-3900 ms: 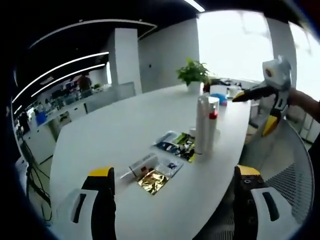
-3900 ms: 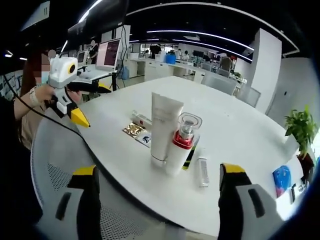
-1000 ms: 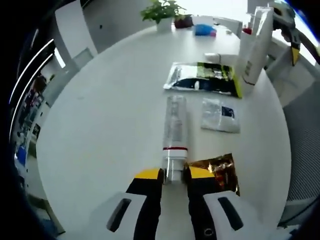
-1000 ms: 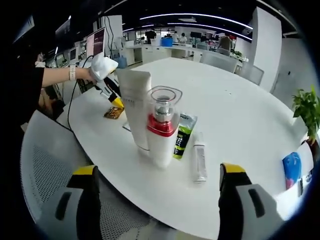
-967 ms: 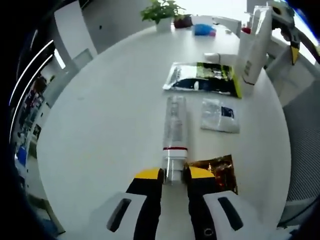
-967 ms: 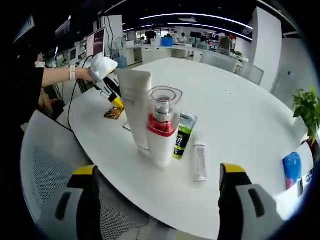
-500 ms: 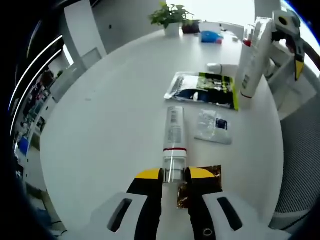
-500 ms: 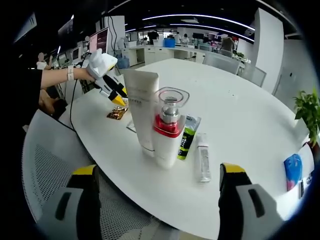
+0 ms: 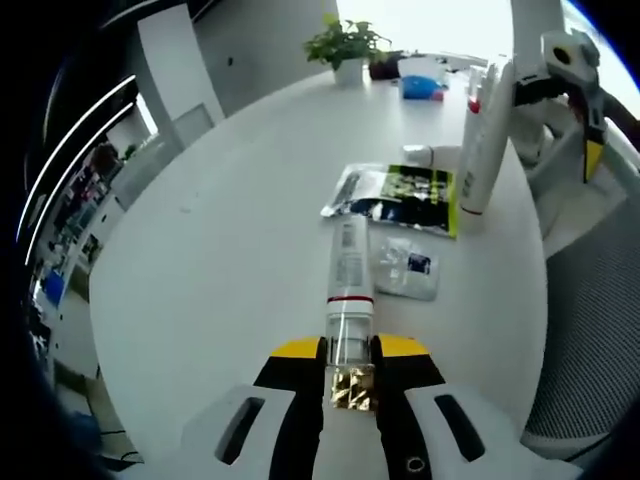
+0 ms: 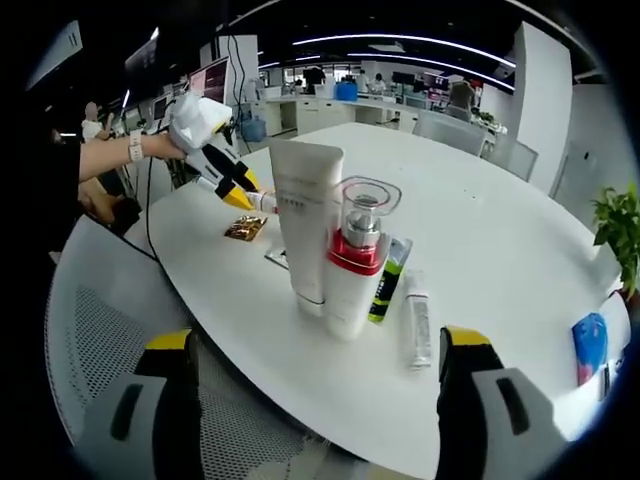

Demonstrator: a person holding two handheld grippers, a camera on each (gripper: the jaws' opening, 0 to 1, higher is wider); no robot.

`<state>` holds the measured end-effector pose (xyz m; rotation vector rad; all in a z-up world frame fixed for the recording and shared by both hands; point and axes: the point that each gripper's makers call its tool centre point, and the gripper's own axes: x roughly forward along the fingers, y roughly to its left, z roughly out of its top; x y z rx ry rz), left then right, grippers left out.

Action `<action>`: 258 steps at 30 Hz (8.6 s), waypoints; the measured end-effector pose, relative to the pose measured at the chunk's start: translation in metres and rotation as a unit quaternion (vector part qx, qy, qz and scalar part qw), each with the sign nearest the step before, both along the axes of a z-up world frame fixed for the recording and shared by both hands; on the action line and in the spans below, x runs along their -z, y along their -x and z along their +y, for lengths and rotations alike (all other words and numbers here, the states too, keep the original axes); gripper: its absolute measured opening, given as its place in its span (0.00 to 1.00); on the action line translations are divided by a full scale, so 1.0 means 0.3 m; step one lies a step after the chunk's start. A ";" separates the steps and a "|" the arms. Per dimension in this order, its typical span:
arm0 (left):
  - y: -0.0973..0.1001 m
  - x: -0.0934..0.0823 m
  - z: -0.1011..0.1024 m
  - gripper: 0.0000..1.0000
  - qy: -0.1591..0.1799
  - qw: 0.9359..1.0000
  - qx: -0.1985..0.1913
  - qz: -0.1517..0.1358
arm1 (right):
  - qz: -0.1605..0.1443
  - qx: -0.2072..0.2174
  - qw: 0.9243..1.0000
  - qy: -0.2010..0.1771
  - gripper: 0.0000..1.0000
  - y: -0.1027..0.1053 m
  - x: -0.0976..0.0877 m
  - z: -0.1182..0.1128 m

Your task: Arrange the skincare products in the storage area until every visible bottle or jar stands upright without overlapping.

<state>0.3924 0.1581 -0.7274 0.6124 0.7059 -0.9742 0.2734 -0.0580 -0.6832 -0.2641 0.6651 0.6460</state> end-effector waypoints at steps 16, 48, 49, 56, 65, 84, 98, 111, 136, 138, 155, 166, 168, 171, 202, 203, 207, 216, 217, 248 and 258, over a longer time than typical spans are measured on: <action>0.109 -0.054 -0.008 0.15 0.006 1.000 0.009 -0.015 | 0.028 -0.018 0.999 -0.020 1.00 0.069 0.025 0.074; 0.349 -0.084 -0.096 0.15 -0.008 0.995 0.094 -0.014 | -0.041 -0.120 0.991 -0.049 0.56 0.083 -0.033 0.379; 0.354 -0.084 -0.099 0.15 -0.008 0.995 0.097 -0.014 | -0.046 -0.127 0.990 -0.046 0.55 0.079 -0.034 0.389; 0.394 -0.072 -0.111 0.15 -0.016 0.993 0.114 -0.008 | -0.054 -0.171 0.984 0.005 0.48 0.064 0.017 0.436; 0.421 -0.084 -0.142 0.15 -0.027 0.991 0.135 -0.005 | -0.113 -0.242 0.958 0.101 0.38 0.027 0.047 0.471; 0.427 -0.128 -0.199 0.15 -0.043 0.988 0.151 0.008 | -0.156 -0.303 0.921 0.189 0.24 -0.013 0.110 0.465; 0.424 -0.204 -0.239 0.17 0.024 0.978 0.208 -0.015 | -0.128 -0.290 0.942 0.107 0.20 -0.004 0.091 0.463; 0.399 -0.234 -0.214 0.23 0.124 0.978 0.167 -0.015 | -0.120 -0.259 0.958 0.012 0.21 -0.013 0.035 0.490; 0.357 -0.314 -0.318 0.21 0.305 0.950 0.067 0.017 | -0.075 -0.205 0.969 -0.116 0.21 -0.033 -0.015 0.505; 0.356 -0.306 -0.323 0.20 0.303 0.951 0.057 0.021 | -0.067 -0.198 0.971 -0.115 0.22 -0.038 -0.006 0.498; 0.334 -0.248 -0.353 0.19 0.273 0.962 0.014 0.003 | -0.050 -0.173 0.981 -0.066 0.24 -0.056 0.047 0.466; 0.284 -0.146 -0.312 0.19 0.230 0.972 -0.036 -0.006 | -0.039 -0.169 0.984 -0.037 0.22 -0.056 0.079 0.443; 0.272 -0.139 -0.302 0.19 0.223 0.974 -0.042 -0.013 | -0.035 -0.170 0.984 -0.037 0.20 -0.053 0.083 0.443; 0.268 -0.123 -0.296 0.19 0.218 0.975 -0.048 -0.010 | -0.035 -0.170 0.984 -0.031 0.20 -0.054 0.086 0.440; 0.260 -0.124 -0.296 0.19 0.211 0.976 -0.036 -0.033 | -0.105 -0.127 0.984 -0.073 0.12 -0.082 -0.091 0.476; 0.261 -0.124 -0.295 0.19 0.212 0.976 -0.036 -0.028 | -0.102 -0.130 0.983 -0.076 0.11 -0.080 -0.092 0.482; 0.274 -0.123 -0.306 0.19 0.213 0.976 -0.029 -0.026 | -0.106 -0.128 0.983 -0.079 0.11 -0.090 -0.103 0.492; 0.292 -0.127 -0.323 0.20 0.206 0.977 0.017 -0.058 | -0.090 -0.123 0.984 -0.092 0.10 -0.097 -0.092 0.496; 0.293 -0.127 -0.325 0.20 0.202 0.977 0.026 -0.065 | -0.092 -0.124 0.984 -0.091 0.10 -0.098 -0.092 0.495; 0.299 -0.015 -0.279 0.37 0.123 0.991 0.030 -0.040 | -0.082 -0.121 0.986 -0.077 0.20 -0.055 -0.092 0.437; 0.298 -0.013 -0.263 0.20 0.119 0.992 0.029 -0.035 | -0.064 -0.157 0.984 -0.059 0.19 -0.030 -0.045 0.443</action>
